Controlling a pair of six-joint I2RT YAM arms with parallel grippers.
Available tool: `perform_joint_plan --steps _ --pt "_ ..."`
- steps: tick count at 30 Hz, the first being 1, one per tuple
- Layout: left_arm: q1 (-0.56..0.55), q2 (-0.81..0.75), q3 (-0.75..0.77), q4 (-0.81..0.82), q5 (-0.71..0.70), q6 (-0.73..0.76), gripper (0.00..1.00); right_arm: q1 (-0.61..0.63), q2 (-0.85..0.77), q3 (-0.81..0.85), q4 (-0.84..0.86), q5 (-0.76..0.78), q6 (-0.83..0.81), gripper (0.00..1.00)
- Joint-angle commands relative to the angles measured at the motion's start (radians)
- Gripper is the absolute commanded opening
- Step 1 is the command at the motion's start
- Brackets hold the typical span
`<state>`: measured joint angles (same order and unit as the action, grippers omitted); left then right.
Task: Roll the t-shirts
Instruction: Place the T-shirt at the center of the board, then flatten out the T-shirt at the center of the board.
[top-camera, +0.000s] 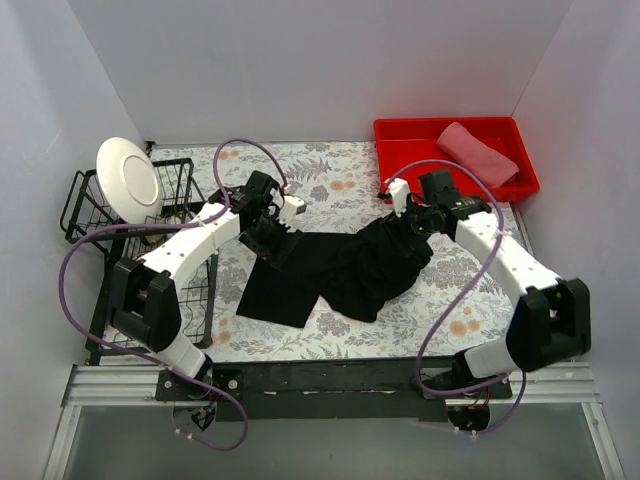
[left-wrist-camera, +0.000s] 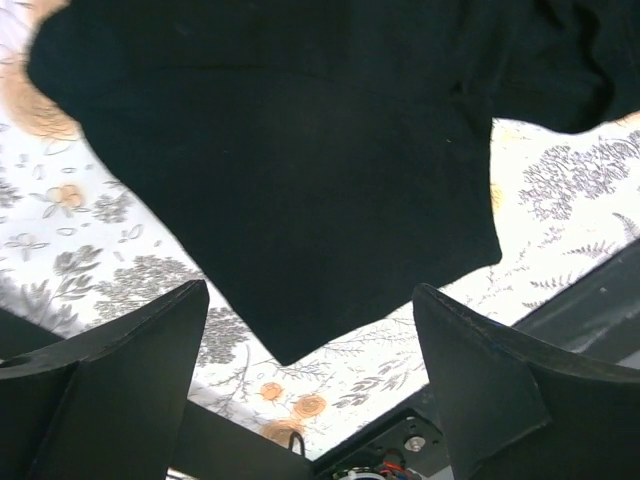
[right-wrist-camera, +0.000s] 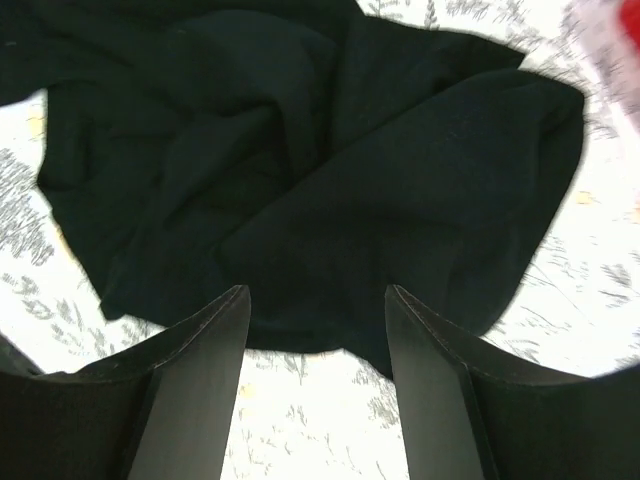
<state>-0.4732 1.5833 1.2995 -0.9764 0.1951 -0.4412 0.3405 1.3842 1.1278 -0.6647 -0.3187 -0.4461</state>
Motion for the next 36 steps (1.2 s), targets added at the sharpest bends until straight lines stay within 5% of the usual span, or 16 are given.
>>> perform_joint_plan --steps 1,8,11,12,14,15,23,26,27,28,32,36 --pt "-0.001 -0.009 -0.016 -0.005 0.079 0.016 0.82 0.000 0.123 0.050 0.105 0.021 0.067 0.65" --pt "-0.004 0.014 -0.098 0.033 0.064 0.009 0.81 -0.005 0.279 0.124 0.129 0.129 0.083 0.65" --pt "-0.004 0.011 -0.094 0.042 0.052 0.004 0.80 -0.005 0.286 0.138 0.119 0.089 0.069 0.46" --pt "-0.004 0.009 -0.089 0.044 0.043 0.004 0.80 -0.005 0.274 0.138 0.116 0.083 0.067 0.31" --pt "-0.004 0.015 -0.069 0.044 0.033 0.004 0.80 -0.009 0.257 0.145 0.108 0.079 0.073 0.18" --pt "-0.004 0.023 -0.059 0.042 0.023 0.004 0.80 -0.017 0.230 0.150 0.103 0.087 0.087 0.02" --pt "-0.004 0.044 0.067 0.028 -0.037 -0.001 0.82 -0.412 0.099 0.144 0.002 0.213 0.159 0.01" --pt "-0.002 0.053 0.116 0.036 -0.104 -0.005 0.82 -0.468 0.092 0.144 -0.057 0.294 0.116 0.42" --pt "-0.001 0.055 0.154 0.039 -0.127 -0.001 0.84 -0.457 0.057 0.164 -0.064 0.255 0.083 0.63" --pt "0.002 0.056 0.171 0.042 -0.149 0.001 0.84 -0.434 0.038 0.177 -0.073 0.143 0.069 0.74" --pt "0.018 0.058 0.268 0.071 -0.259 -0.010 0.85 -0.004 -0.039 0.176 -0.024 0.133 -0.032 0.79" --pt "0.038 0.055 0.404 0.081 -0.334 -0.027 0.89 0.273 -0.080 0.070 0.094 0.076 -0.133 0.77"
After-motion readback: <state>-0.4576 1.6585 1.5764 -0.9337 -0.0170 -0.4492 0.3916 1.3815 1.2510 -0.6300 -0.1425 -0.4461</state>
